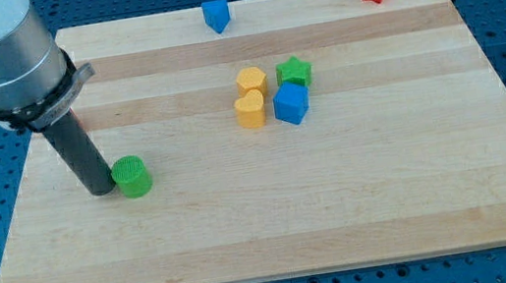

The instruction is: Move the green circle towards center

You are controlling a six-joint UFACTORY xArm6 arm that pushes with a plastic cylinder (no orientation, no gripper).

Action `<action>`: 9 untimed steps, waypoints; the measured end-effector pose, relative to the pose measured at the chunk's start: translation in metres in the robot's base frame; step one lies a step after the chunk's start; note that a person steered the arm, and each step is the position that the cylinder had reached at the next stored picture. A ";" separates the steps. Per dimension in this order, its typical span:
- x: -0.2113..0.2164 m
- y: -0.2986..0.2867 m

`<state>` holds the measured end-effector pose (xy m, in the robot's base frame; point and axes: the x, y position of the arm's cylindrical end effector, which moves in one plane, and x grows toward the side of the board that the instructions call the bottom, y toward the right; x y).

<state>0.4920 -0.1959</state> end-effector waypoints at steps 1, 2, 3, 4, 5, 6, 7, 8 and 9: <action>0.007 -0.031; 0.013 -0.025; -0.006 0.015; -0.029 0.052; -0.026 0.033; -0.013 0.013; 0.005 0.011; 0.031 0.041; 0.034 0.062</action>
<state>0.5258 -0.1343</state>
